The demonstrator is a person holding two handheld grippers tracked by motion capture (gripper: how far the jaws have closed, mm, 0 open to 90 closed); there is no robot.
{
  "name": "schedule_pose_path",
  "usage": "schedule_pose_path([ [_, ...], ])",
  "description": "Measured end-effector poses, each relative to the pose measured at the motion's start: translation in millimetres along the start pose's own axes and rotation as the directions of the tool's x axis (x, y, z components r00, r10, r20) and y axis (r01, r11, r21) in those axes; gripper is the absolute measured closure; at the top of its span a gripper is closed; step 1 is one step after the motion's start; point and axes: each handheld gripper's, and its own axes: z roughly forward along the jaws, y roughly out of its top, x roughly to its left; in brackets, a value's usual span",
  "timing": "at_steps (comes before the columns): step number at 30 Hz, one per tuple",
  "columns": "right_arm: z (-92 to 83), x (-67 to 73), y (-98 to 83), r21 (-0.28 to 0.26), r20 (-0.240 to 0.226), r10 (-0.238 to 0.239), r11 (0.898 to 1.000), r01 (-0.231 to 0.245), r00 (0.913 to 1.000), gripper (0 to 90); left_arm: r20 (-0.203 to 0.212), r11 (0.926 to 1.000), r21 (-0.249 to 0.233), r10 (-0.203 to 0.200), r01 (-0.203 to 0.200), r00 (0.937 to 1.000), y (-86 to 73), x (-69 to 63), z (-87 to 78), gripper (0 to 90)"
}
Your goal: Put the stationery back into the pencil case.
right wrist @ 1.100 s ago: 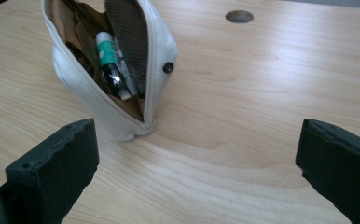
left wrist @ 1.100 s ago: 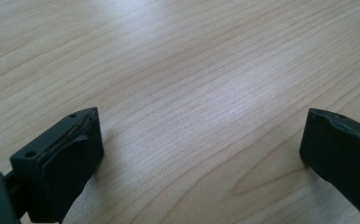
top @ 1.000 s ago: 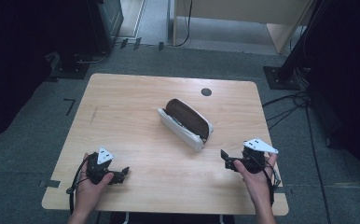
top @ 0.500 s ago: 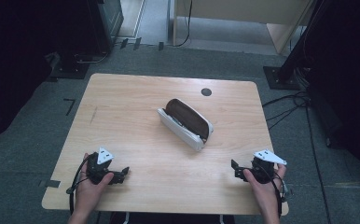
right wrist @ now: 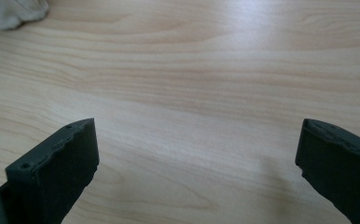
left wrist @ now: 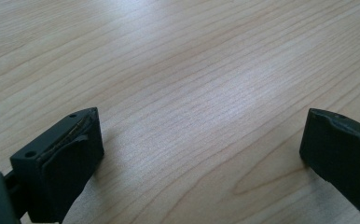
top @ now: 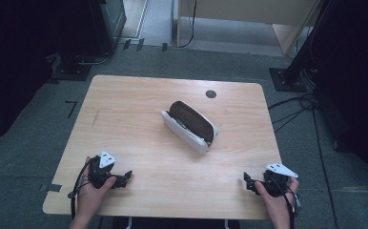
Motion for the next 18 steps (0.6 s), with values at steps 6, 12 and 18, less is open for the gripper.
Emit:
schedule_pose_path([
  [6,4.4,0.9,-10.2,0.023,0.018,-0.003,1.0,0.003,0.9998,0.0,0.0,1.0,0.0,0.0,0.0,1.0,0.0,0.0,0.0,0.0],
  [12,4.4,7.0,-11.6,0.037,0.033,-0.04,0.999,0.039,0.9986,0.0,0.0,1.0,0.0,0.0,0.0,1.0,-0.1,0.0,0.0,0.0],
  [18,4.4,7.0,-11.6,0.037,0.033,-0.04,0.999,0.038,0.9987,0.0,-0.009,1.0,0.001,-0.007,0.007,0.9999,-0.1,-0.7,-0.2,0.0],
])
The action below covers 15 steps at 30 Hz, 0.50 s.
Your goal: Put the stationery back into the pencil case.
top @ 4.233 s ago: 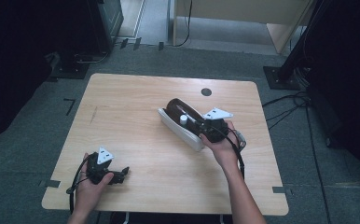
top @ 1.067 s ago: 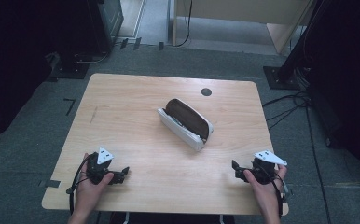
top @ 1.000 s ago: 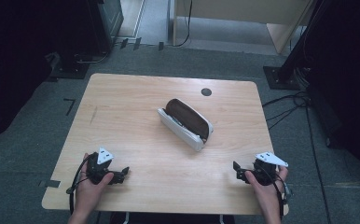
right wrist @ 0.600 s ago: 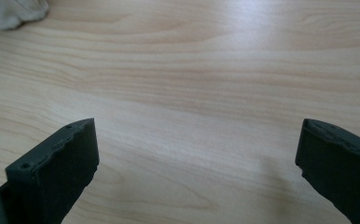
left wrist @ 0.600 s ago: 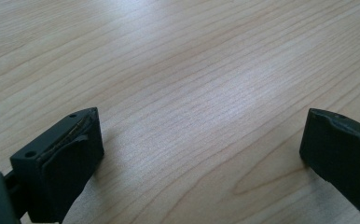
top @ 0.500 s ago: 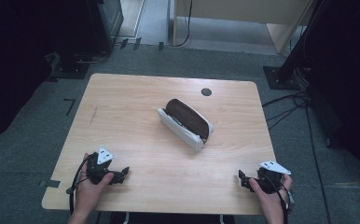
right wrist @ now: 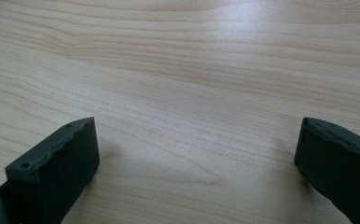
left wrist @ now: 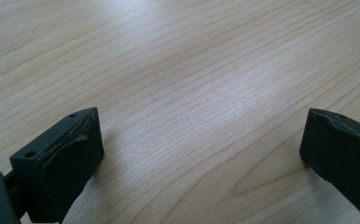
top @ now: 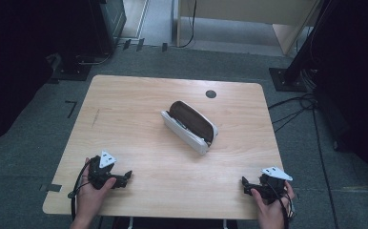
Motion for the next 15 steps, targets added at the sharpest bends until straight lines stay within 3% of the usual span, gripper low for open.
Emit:
schedule_pose_path([
  [9,0.0,-0.1,0.1,0.001,0.002,0.003,1.0,-0.003,1.0,0.0,-0.05,0.9987,0.001,-0.051,0.051,0.9975,-1.8,-7.2,-1.9,0.0],
  [15,0.0,-0.2,0.0,0.0,0.001,0.002,1.0,-0.002,1.0,0.0,-0.05,0.9985,0.001,-0.054,0.055,0.9973,-1.9,-7.5,-1.9,0.0],
])
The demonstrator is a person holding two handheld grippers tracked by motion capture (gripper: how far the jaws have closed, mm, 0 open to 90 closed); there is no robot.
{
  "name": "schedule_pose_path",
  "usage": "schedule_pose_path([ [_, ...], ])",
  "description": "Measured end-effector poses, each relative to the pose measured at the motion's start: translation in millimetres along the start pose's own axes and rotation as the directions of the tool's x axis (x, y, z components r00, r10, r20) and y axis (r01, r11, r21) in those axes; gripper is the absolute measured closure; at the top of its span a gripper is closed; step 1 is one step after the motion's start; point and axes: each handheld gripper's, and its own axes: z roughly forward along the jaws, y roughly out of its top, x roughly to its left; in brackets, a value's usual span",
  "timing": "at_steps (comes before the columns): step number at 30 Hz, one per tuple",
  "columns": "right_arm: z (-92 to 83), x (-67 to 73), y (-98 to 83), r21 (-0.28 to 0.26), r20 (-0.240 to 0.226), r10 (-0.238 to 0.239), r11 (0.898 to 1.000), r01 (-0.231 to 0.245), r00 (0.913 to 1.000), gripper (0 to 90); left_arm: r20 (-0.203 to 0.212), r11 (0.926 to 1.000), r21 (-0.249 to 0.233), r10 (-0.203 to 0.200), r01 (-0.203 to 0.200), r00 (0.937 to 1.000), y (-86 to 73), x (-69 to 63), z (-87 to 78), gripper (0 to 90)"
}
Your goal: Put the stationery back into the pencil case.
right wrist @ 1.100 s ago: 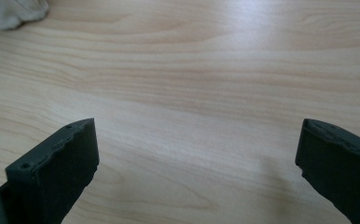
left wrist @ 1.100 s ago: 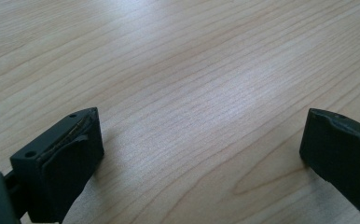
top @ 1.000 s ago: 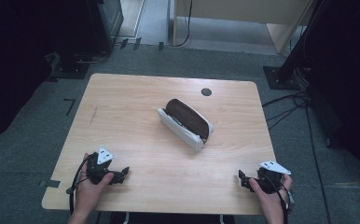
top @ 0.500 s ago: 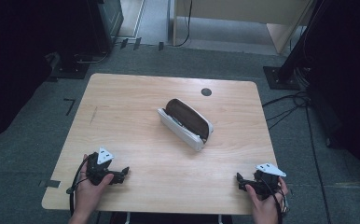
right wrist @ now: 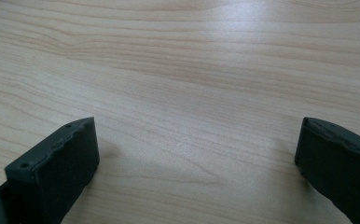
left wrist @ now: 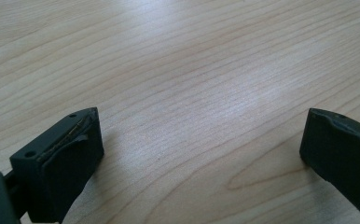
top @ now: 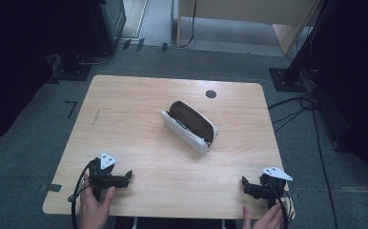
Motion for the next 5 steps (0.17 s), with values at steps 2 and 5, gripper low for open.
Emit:
schedule_pose_path([
  [2,0.0,0.0,0.0,0.0,0.0,0.0,1.0,0.0,1.0,0.0,0.0,1.0,0.0,0.0,0.0,1.0,0.0,0.0,0.0,0.0],
  [5,0.0,0.0,0.1,0.001,0.0,0.0,1.0,0.0,1.0,0.0,0.0,1.0,0.0,0.0,0.0,1.0,0.0,0.0,0.0,0.0],
])
